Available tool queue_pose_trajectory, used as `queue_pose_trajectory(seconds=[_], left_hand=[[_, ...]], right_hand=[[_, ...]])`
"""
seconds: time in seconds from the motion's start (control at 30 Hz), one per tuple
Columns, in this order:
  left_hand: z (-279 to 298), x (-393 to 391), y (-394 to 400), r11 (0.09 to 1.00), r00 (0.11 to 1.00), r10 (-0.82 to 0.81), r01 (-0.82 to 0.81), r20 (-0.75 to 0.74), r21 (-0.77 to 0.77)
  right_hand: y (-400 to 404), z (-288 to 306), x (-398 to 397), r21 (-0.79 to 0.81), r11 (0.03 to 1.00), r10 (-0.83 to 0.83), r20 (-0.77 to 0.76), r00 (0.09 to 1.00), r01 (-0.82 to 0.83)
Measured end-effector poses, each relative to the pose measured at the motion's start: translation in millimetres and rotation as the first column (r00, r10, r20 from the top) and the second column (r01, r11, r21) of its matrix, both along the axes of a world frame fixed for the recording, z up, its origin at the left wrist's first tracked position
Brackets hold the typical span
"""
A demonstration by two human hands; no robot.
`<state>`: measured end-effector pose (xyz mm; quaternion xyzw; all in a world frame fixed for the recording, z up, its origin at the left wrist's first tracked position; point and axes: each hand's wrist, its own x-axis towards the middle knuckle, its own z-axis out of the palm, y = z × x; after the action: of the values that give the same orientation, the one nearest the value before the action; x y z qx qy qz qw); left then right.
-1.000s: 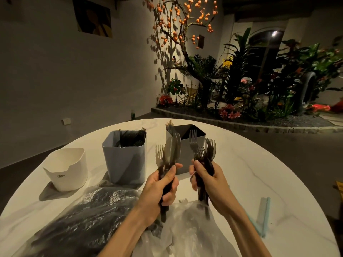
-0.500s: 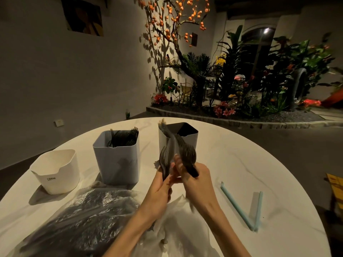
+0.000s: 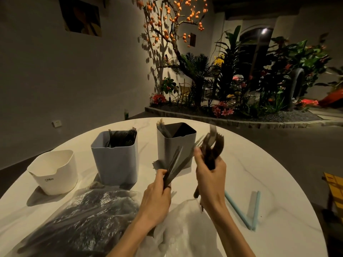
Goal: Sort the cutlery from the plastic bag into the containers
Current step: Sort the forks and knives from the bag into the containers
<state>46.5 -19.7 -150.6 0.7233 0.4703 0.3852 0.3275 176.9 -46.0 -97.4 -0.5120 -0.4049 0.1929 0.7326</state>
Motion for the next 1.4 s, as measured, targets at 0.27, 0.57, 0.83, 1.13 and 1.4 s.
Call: queue_pose_trajectory(seconds=[0.27,0.57,0.83,1.13,1.4], left_hand=[[6,-6,12,0.951,0.899,0.143,-0.009,0.413,-0.309],[15,-3,9,0.896,0.800,0.107,0.180,0.590,-0.406],[15,-5,8,0.902,0.786,0.084,0.201,0.612,-0.382],[42,-16,15,0.924,0.709,0.077,0.213,0.701,-0.317],[106,-77,23,0.970,0.776,0.048,0.113,0.629,-0.213]], right_hand=[[1,4,24,-0.018,0.997,0.067,-0.163,0.984,-0.071],[1,-8,19,0.068,0.996,0.059,-0.023,0.998,-0.058],[13,-33,13,-0.299,0.948,0.126,0.049,0.991,-0.106],[28,10,6,-0.182,0.886,0.357,-0.321,0.877,-0.427],[55,104,-67,0.018,0.738,0.655,-0.264,0.708,-0.675]])
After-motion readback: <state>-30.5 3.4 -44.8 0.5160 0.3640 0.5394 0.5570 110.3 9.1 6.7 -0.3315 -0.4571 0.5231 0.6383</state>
